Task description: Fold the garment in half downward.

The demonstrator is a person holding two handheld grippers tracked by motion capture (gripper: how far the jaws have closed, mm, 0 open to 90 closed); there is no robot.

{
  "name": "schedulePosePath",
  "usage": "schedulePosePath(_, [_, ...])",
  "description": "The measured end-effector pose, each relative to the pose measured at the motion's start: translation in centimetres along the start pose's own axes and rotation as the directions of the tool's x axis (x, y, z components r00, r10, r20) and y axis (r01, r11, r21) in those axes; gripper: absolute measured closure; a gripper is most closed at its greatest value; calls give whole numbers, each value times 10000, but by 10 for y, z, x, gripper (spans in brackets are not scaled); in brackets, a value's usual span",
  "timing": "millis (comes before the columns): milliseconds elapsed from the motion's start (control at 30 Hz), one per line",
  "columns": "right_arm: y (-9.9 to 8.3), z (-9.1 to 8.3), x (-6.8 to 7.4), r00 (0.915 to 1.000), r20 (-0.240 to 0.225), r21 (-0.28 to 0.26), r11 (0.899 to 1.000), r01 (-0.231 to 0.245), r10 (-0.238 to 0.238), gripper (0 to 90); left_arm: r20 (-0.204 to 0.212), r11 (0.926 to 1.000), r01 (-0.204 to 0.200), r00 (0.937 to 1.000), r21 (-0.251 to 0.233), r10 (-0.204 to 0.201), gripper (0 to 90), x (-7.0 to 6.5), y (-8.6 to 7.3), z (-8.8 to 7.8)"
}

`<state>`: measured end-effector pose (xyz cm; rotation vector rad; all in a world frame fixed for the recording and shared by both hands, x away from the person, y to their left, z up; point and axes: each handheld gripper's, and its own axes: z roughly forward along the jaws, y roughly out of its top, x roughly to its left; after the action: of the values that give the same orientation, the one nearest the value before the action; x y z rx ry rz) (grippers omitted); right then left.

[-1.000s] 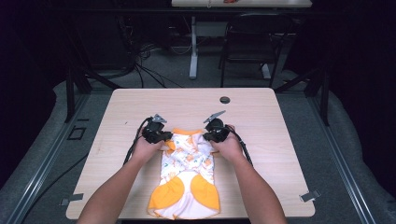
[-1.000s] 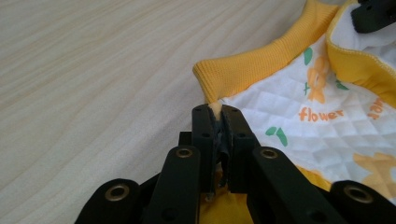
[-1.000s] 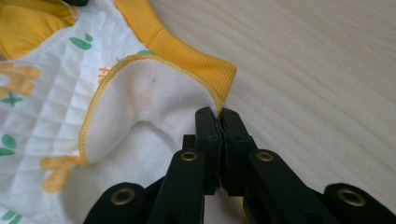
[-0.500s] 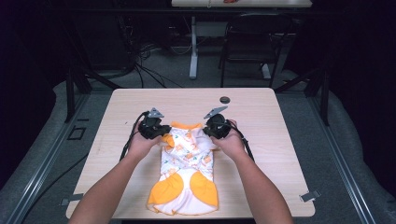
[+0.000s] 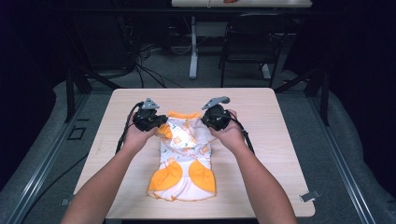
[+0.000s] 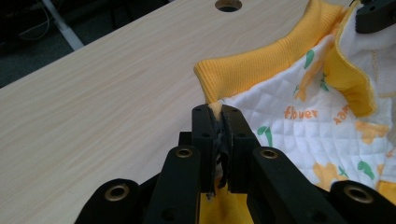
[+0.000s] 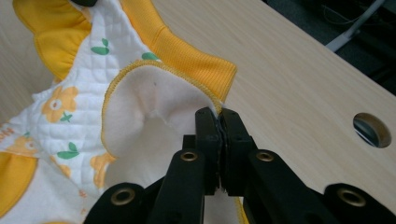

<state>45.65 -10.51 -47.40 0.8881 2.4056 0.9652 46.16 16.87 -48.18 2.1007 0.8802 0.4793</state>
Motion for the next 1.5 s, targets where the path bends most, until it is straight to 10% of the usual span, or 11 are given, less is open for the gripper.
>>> schedulePosePath(333, [17,-15,-6,9991,392,-407,9990,202,-186,873,-214,9980,-316,9993,-547,305,853,-1,16,-12])
schedulePosePath(1500, [-23,-30,32,9914,-238,-397,9910,1279,-1289,871,739,9949,-772,9939,-652,820,852,-28,-30,-33])
